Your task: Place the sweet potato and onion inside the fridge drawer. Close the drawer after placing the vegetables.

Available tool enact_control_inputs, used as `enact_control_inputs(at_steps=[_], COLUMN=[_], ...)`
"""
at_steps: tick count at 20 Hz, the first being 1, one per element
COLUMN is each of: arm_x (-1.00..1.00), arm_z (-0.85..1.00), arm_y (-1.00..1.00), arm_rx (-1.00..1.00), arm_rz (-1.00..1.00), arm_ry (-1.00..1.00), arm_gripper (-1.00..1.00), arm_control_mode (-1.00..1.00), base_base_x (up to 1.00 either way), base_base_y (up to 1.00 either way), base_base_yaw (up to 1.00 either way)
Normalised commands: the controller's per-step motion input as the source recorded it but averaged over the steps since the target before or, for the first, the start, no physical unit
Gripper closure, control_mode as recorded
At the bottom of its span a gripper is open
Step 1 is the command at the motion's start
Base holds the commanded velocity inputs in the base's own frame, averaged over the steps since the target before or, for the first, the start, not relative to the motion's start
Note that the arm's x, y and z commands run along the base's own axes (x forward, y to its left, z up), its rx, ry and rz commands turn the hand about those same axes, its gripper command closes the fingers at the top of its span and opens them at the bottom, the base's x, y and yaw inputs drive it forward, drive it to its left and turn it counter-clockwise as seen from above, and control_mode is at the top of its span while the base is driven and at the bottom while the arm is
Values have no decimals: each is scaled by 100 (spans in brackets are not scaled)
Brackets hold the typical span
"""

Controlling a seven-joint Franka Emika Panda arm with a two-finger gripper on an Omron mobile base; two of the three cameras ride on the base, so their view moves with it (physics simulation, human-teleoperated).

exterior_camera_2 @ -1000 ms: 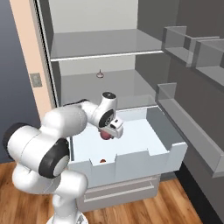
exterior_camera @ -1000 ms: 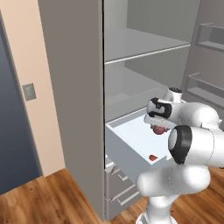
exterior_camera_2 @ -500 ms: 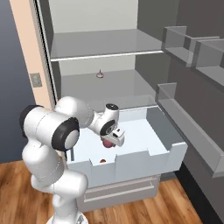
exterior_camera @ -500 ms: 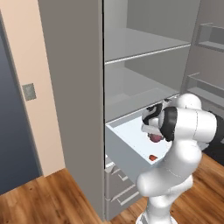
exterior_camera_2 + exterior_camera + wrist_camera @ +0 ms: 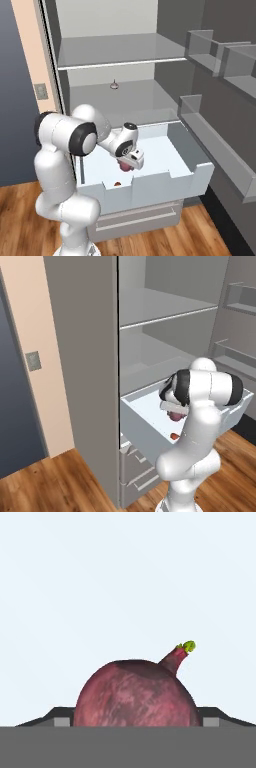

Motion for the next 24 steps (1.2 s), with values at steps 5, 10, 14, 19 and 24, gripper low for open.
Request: enact_control_inputs(at_steps=[5,10,14,19,24], arm_x=[12,1,20,2,0], arm_z=[-46,-42,-1,25,68], arm_y=[-2,0,0,0,0], arm_rx=[0,0,0,0,0], arm_rz=[3,2,0,0,0], arm_ry=[3,3,1,1,1], arm_gripper=[100,-100,-100,-100,-100], arm_control_mode=[-100,-100,-100,-100,-100], base_base_x=[0,0,0,0,0], base_base_y=[0,0,0,0,0], base_base_yaw=[0,0,0,0,0])
